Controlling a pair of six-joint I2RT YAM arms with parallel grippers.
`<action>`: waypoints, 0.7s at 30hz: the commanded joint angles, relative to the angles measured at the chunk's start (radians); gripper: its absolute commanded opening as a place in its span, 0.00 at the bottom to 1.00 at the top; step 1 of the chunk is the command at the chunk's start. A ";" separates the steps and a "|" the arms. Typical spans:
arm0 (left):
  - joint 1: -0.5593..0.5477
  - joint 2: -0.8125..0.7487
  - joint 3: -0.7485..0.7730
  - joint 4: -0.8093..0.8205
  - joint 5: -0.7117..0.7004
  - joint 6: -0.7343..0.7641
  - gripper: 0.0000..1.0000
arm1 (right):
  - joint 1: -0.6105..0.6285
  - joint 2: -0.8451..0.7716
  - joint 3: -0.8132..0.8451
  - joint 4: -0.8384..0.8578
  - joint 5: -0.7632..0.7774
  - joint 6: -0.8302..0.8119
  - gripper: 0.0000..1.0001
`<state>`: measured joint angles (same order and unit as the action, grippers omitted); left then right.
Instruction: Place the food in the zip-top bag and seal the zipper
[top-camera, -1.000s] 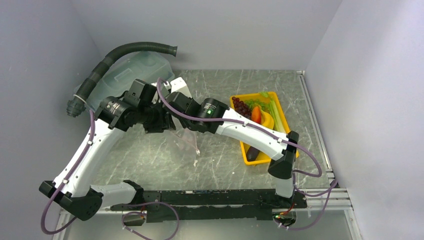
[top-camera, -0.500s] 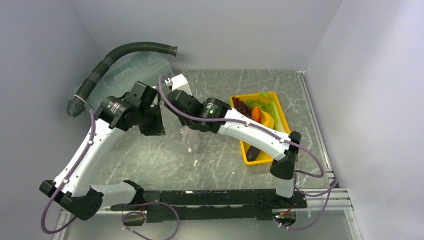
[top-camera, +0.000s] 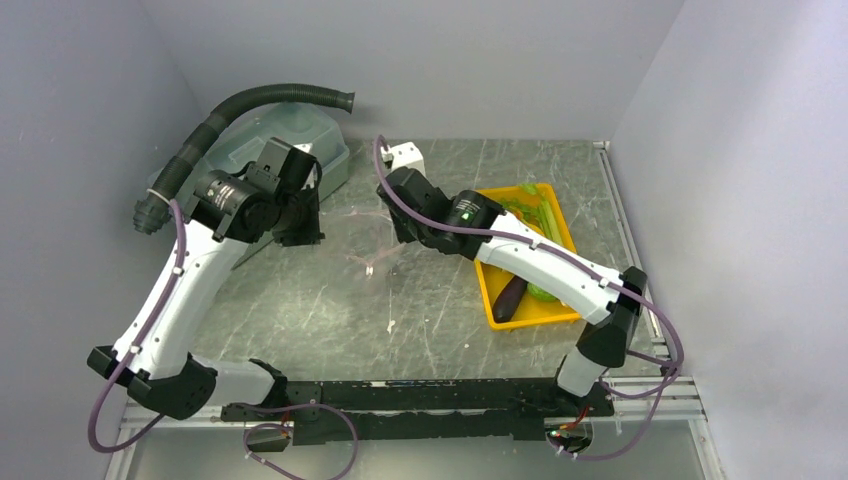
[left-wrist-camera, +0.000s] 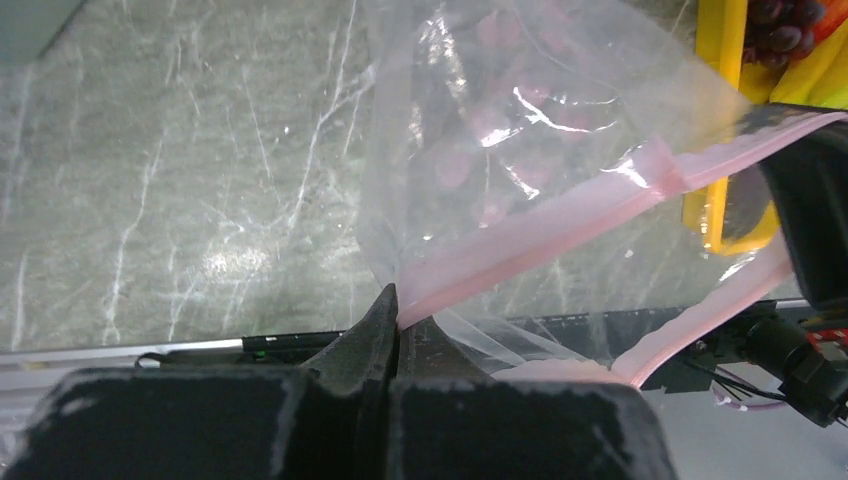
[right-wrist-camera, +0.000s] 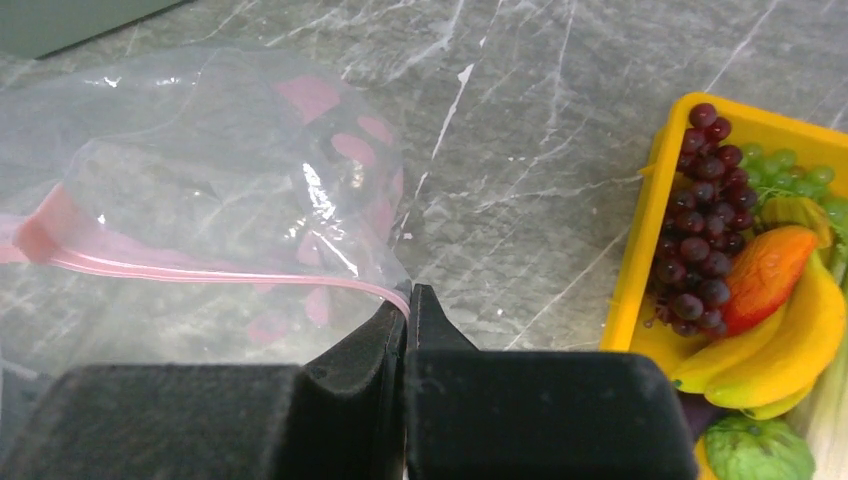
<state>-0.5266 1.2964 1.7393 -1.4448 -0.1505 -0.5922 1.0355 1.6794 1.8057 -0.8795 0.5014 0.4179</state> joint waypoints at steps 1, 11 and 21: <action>-0.001 0.024 0.098 -0.069 -0.101 0.080 0.00 | -0.052 -0.062 -0.075 0.073 -0.069 0.030 0.00; -0.001 0.057 0.124 -0.033 -0.150 0.166 0.00 | -0.135 -0.088 -0.282 0.254 -0.268 0.109 0.00; -0.046 0.064 0.010 0.170 -0.064 0.229 0.00 | -0.173 -0.113 -0.427 0.377 -0.323 0.169 0.00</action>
<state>-0.5407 1.3846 1.7836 -1.3838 -0.1936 -0.4213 0.9020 1.6188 1.4353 -0.5022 0.1478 0.5591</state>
